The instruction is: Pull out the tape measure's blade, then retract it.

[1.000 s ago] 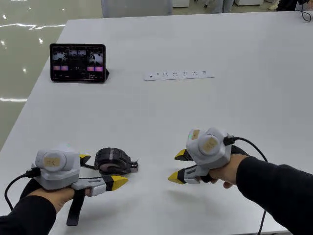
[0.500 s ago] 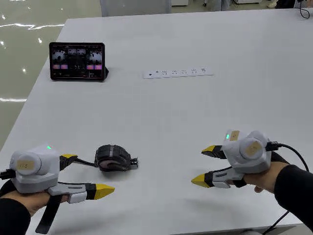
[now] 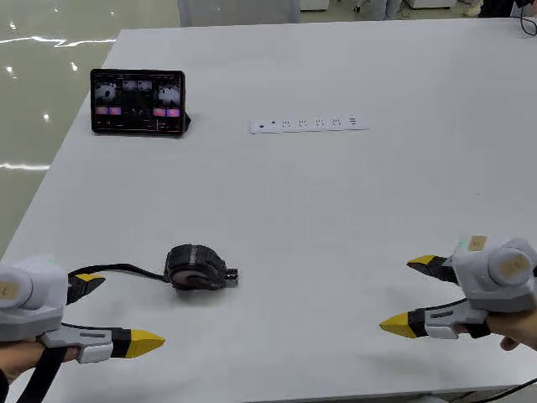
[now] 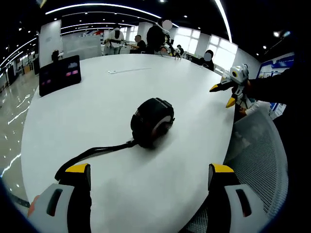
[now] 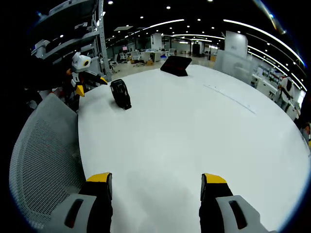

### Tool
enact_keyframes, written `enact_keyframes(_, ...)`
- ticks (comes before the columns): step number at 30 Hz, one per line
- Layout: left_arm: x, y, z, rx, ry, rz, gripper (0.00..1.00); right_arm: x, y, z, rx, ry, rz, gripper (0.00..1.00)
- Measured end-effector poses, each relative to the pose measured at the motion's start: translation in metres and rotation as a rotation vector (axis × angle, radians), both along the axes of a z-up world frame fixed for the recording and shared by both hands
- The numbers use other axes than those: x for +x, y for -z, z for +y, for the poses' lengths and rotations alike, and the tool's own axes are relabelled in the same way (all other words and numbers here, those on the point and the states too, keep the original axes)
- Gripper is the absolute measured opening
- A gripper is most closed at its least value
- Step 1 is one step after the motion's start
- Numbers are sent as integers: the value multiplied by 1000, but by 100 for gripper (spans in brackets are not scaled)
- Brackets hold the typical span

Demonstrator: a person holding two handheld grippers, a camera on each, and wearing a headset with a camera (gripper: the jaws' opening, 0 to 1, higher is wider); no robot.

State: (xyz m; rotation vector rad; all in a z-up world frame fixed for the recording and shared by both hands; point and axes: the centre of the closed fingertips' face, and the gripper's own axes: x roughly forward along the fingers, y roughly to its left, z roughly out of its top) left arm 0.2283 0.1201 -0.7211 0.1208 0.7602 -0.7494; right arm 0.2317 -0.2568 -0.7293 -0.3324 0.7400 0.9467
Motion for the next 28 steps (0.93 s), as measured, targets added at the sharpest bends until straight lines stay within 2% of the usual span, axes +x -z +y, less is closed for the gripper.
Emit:
enact_keyframes(6,-1,-10,12,-15,-19,3,99,-1,-1,-32,6,64,12,80)
enact_keyframes(11,0,-15,20,-20,-33,-7,99,-6,-4,-47,5,104,17,83)
enact_keyframes(13,0,-16,21,-25,-35,-4,99,-7,-3,-51,3,106,21,85)
enact_keyframes(14,2,-17,23,-20,-37,-13,99,-9,-3,-52,2,106,21,86)
enact_keyframes(16,1,-18,25,-26,-39,-6,99,-11,-3,-56,-5,108,23,87)
enact_keyframes(21,2,-18,33,-1,-47,-18,99,-11,-5,-61,1,125,25,88)
enact_keyframes(25,-1,-17,36,-1,-40,-2,99,-10,-4,-63,2,132,25,89)
enact_keyframes(28,0,-18,38,7,-36,-12,99,-11,-4,-63,5,133,28,89)
